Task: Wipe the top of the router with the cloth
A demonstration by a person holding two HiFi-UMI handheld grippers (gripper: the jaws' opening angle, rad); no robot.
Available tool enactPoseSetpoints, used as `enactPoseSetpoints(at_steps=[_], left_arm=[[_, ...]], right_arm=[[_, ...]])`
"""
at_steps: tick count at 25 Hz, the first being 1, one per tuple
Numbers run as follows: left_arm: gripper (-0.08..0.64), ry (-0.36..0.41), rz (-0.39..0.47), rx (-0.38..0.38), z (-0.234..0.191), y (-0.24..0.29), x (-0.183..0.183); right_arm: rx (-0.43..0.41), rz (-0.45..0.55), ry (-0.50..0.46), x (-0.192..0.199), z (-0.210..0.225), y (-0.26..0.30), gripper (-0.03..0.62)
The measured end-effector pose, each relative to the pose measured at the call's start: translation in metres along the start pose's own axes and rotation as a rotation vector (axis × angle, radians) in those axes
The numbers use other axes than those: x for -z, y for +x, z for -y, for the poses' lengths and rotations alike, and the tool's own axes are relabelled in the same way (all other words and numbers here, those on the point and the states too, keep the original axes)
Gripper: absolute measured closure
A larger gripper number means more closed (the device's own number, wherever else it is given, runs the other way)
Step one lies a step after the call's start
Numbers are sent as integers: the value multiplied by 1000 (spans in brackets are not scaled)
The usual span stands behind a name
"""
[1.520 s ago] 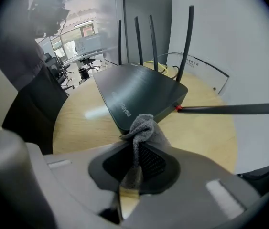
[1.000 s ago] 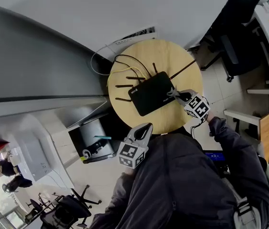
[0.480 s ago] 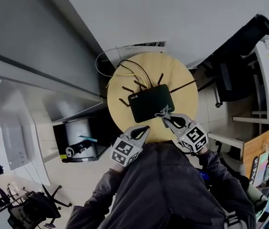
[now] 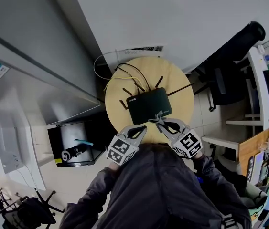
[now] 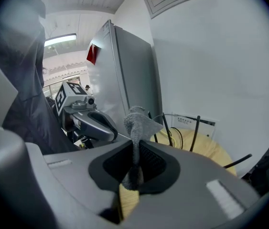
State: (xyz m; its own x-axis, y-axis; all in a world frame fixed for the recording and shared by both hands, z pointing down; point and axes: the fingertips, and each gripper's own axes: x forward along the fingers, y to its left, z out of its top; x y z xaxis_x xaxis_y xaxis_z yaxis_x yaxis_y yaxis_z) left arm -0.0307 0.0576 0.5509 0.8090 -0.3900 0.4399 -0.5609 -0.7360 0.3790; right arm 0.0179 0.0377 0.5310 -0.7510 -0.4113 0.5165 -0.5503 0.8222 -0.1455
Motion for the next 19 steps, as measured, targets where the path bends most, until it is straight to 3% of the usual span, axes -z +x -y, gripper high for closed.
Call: enactPoseSetpoints(at_steps=[19], left_arm=[[560, 38, 31, 50, -7, -14, -5]], right_arm=[[51, 24, -29, -16, -25, 5, 565]])
